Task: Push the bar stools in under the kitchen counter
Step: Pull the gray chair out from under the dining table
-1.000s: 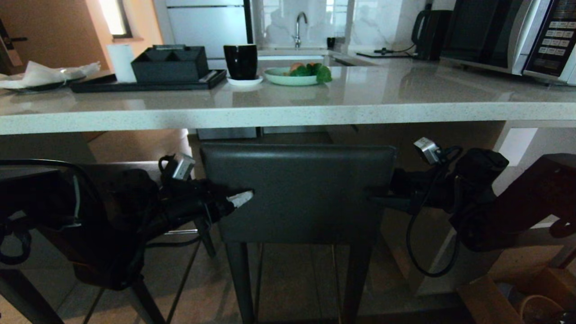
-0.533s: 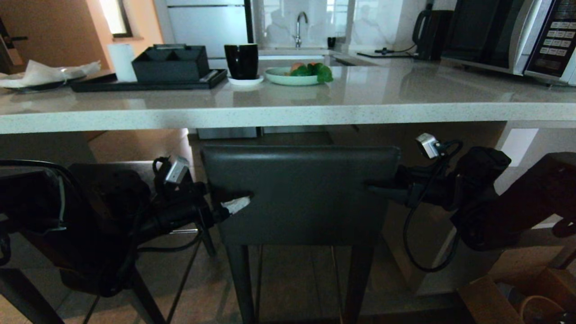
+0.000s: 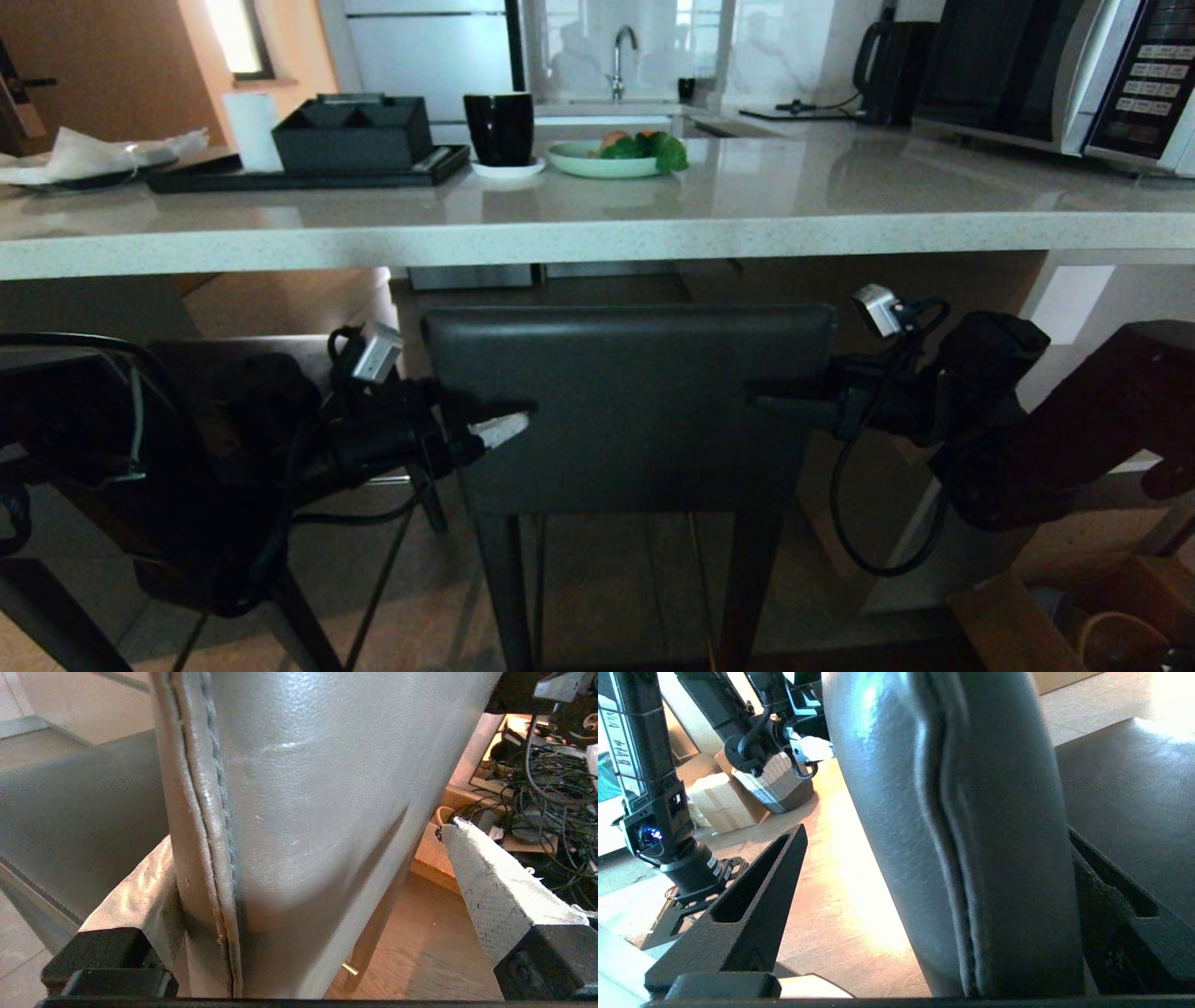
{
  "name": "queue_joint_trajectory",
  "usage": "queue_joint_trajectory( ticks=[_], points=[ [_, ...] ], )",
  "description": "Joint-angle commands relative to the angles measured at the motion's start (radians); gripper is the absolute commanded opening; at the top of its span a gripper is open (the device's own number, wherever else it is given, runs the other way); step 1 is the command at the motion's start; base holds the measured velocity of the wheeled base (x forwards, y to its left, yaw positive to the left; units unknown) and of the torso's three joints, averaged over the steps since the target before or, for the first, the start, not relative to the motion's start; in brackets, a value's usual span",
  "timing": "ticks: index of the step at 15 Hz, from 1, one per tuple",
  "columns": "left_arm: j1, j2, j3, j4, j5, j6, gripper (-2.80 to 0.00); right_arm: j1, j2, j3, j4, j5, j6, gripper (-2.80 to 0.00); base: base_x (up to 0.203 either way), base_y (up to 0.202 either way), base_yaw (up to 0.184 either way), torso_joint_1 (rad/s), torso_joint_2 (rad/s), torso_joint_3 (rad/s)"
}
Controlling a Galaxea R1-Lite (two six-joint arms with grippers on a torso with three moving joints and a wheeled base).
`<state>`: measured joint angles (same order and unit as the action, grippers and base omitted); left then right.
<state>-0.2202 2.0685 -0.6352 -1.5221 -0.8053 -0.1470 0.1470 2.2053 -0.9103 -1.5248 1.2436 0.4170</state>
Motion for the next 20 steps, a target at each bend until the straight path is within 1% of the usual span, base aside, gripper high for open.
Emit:
queue_joint_trajectory(
  ticks=[1,3,14,16,17,20],
  points=[
    [0.002,0.007,0.008,-0.008,-0.003,0.001,0.00,0.000,0.007,0.018,-0.005,0.008,-0.001,0.00,0.000,0.000,0.000,0.000,0.00,0.000],
    [0.002,0.007,0.021,-0.008,-0.002,0.003,0.00,0.000,0.011,0.052,-0.005,0.008,-0.007,0.00,0.000,0.000,0.000,0.000,0.00,0.000],
    [0.005,0.016,0.034,-0.008,0.002,0.008,0.00,-0.007,0.041,0.054,-0.005,-0.003,-0.029,0.00,0.000,0.000,0.000,0.000,0.00,0.000],
    [-0.001,0.024,0.035,-0.008,0.003,0.034,0.00,-0.007,0.036,0.060,-0.005,-0.003,-0.029,0.00,0.000,0.000,0.000,0.000,0.00,0.000],
    [-0.004,0.024,0.036,-0.008,0.003,0.038,0.00,-0.007,0.036,0.060,-0.005,-0.003,-0.030,0.00,-0.065,0.000,0.002,0.005,0.00,-0.002],
    [-0.002,0.024,0.034,-0.008,0.003,0.038,0.00,-0.006,0.034,0.060,-0.005,-0.003,-0.032,0.00,-0.175,0.000,-0.001,-0.004,0.01,0.001]
  ],
)
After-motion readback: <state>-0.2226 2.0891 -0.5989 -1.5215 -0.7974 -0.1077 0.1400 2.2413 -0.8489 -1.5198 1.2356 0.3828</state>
